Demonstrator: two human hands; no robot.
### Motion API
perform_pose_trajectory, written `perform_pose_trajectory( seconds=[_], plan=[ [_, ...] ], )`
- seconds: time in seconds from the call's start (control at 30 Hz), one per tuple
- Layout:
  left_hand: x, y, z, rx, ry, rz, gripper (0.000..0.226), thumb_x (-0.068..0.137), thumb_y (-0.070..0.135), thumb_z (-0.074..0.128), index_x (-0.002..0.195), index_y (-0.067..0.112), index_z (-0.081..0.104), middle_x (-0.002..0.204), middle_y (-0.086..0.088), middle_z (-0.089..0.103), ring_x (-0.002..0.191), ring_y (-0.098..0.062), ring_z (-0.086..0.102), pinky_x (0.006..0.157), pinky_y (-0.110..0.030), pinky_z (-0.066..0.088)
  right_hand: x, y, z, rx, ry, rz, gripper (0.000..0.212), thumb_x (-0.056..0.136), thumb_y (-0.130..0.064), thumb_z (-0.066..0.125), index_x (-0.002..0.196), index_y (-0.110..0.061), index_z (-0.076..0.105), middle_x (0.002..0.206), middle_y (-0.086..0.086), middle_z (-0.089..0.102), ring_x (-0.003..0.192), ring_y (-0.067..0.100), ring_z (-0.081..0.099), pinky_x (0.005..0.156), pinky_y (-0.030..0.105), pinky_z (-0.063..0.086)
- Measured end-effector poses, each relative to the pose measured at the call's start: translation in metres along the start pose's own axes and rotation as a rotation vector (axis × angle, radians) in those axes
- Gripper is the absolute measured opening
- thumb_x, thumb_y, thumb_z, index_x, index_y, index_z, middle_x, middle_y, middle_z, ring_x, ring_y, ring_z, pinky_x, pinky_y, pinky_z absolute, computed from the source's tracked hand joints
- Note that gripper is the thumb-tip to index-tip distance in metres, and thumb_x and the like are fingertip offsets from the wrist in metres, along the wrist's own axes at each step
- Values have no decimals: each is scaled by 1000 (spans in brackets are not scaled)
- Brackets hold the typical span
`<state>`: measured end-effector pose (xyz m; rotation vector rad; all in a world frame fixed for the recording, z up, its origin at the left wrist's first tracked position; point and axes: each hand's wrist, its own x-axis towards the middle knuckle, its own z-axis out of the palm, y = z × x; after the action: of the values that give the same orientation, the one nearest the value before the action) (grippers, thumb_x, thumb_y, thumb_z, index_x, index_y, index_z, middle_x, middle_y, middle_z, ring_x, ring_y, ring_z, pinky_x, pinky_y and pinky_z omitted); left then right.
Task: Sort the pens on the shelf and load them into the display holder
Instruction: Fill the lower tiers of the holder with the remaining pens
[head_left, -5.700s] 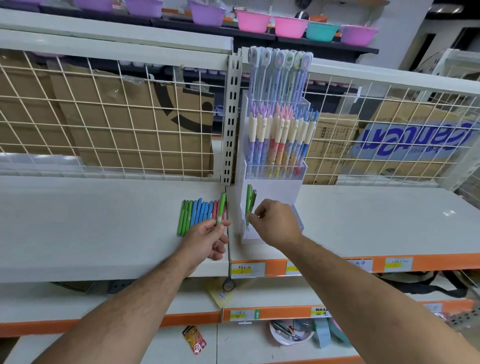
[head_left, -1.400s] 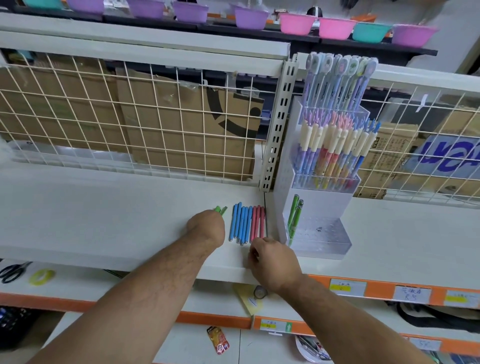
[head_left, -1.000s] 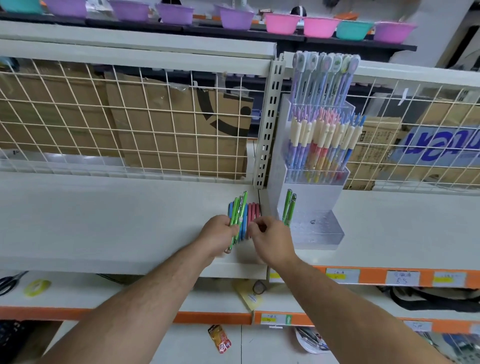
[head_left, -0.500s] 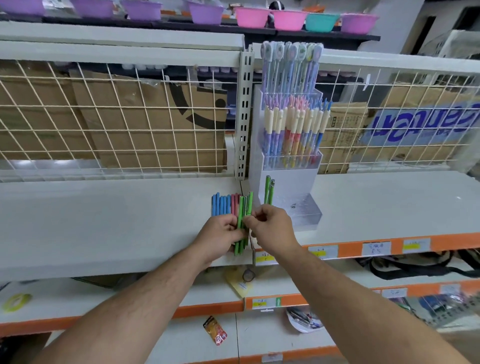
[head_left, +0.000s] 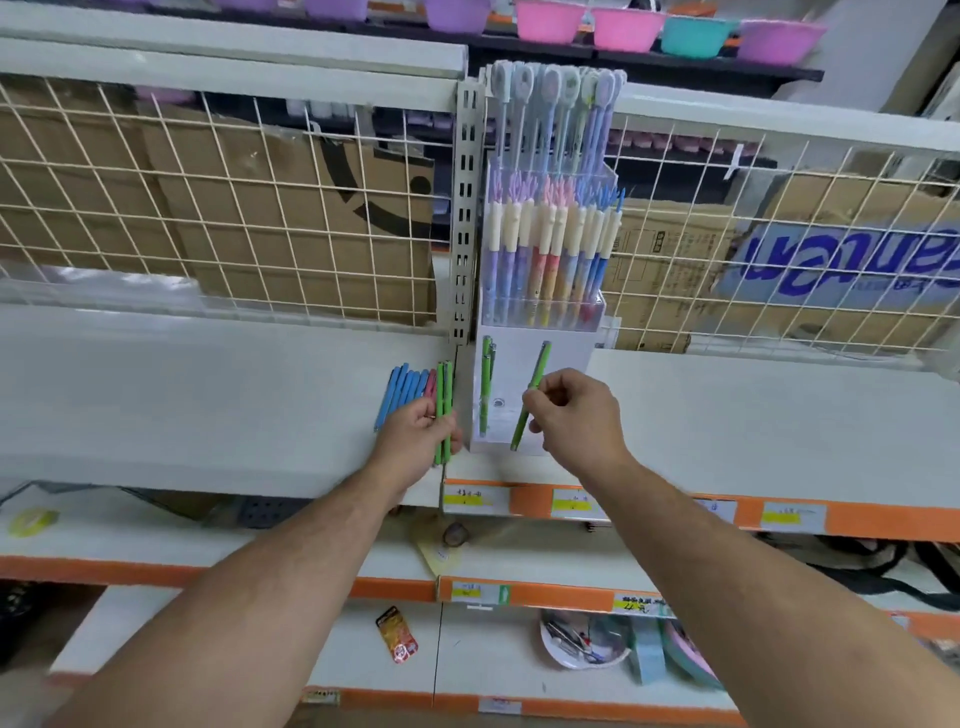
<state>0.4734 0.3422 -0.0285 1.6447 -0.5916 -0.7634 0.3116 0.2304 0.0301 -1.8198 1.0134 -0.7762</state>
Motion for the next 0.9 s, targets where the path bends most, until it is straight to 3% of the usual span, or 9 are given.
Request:
perform_pose_trajectory(
  seconds=[0.13,0.23,0.4,0.5,0.6,0.67,0.8,0.9],
  plan=[
    [2,-1,0,-86,39,10,6,98,12,61,100,7,64,82,-5,76,78,-21,75,65,-24,57,24,-2,-7,18,-13,-48,13,91,-16,68,79,-17,63,71,0,70,71,18,73,70,49,61],
    [-1,-1,5,-51,49,47,12,98,9,60,86,10,61,79,-4,76,72,-17,74,61,-18,55,40,-5,-5,26,-12,-72,17,92,-16,67,77,-21,61,75,3,70,76,22,73,71,52,60],
    [2,-3,4,-49,52,55,17,97,8,60,81,12,60,86,-1,76,76,-21,75,64,-21,56,60,-7,11,-6,-49,-108,18,94,-18,65,77,-20,61,77,6,71,80,26,71,71,52,60],
    [5,-6,3,-41,40,58,10,98,8,60,88,8,62,85,-1,77,78,-20,75,67,-22,57,68,-7,20,-64,-62,-135,20,95,-20,64,76,-22,60,78,5,70,76,27,70,68,47,61],
    [7,-9,2,-20,40,58,7,98,10,60,97,4,64,86,-3,77,79,-20,75,69,-23,57,72,-5,27,-124,-61,-178,24,96,-22,63,73,-26,56,78,7,69,67,27,66,51,29,54],
    [8,-11,1,-27,38,55,8,97,9,60,98,2,64,88,-5,76,80,-21,75,72,-26,58,74,-5,28,-131,-62,-189,26,96,-22,64,73,-28,56,78,6,70,65,24,67,47,22,50],
    [9,-13,0,-13,33,52,10,97,9,60,98,0,63,93,-8,76,81,-20,75,80,-31,58,75,-2,27,-179,-91,-204,18,96,-22,65,79,-17,61,80,9,71,72,30,67,63,36,56],
    [9,-14,-1,0,32,50,9,96,10,61,99,3,66,92,-6,76,83,-20,75,87,-38,57,72,6,28,-221,-127,-206,14,95,-20,67,84,-11,65,80,8,71,77,27,68,73,39,58]
  ],
)
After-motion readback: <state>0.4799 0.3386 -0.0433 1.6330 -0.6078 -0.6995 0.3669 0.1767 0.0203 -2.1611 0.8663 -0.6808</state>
